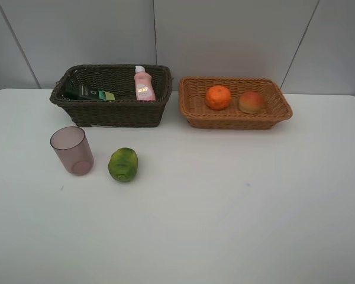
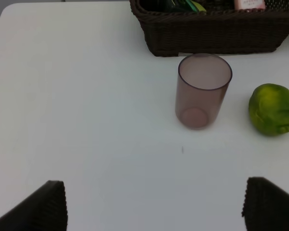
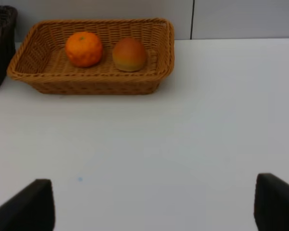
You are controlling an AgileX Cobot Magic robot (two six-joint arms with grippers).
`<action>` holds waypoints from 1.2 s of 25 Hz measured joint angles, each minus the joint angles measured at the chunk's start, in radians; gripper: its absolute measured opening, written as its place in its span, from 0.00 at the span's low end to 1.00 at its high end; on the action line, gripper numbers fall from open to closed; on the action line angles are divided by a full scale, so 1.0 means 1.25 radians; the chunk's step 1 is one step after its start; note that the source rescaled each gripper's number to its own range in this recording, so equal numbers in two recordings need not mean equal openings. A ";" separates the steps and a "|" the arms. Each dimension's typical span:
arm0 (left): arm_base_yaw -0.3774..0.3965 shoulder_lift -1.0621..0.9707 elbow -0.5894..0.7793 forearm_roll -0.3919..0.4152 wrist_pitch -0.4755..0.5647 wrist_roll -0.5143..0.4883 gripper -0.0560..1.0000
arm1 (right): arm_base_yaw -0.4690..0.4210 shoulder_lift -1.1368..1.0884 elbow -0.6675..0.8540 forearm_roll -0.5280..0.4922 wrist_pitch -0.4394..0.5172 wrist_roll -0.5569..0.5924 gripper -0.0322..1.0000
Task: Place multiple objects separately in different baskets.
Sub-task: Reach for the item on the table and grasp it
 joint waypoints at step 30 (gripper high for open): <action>0.000 0.000 0.000 0.000 0.000 0.000 0.95 | -0.055 0.000 0.000 0.000 0.000 0.000 0.83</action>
